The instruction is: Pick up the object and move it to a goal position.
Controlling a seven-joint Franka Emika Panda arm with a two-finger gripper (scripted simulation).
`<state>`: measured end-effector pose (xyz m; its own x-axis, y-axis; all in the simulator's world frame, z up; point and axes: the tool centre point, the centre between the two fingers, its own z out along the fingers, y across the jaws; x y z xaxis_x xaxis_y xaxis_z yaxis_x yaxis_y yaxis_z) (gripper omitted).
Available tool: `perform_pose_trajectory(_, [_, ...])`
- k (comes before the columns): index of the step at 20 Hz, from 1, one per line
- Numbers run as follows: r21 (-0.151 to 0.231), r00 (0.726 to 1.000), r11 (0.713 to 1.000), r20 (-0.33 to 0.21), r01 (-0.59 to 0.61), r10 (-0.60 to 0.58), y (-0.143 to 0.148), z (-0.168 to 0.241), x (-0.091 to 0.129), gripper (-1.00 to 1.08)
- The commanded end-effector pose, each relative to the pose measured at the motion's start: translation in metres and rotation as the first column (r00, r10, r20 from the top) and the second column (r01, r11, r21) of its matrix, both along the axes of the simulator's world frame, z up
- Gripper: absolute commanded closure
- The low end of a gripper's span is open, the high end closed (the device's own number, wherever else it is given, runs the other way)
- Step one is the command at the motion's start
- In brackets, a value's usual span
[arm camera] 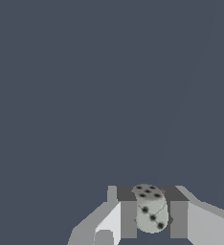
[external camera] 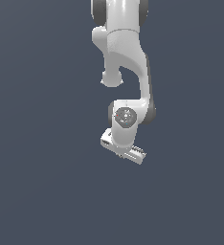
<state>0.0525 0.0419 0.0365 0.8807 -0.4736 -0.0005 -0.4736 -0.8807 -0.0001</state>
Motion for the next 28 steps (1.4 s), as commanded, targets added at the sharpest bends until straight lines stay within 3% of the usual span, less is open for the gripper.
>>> perform_pose_trajectory(1, [0.000, 1.000, 1.000, 0.001, 0.000, 0.000, 0.005, 0.011, -0.009, 1.08])
perform_pose_trajectory(18, [0.000, 1.000, 1.000, 0.000, 0.000, 0.000, 0.056, 0.117, -0.101, 1.08])
perform_pose_trajectory(28, [-0.001, 1.000, 1.000, 0.001, 0.000, 0.000, 0.075, 0.157, -0.133, 1.08])
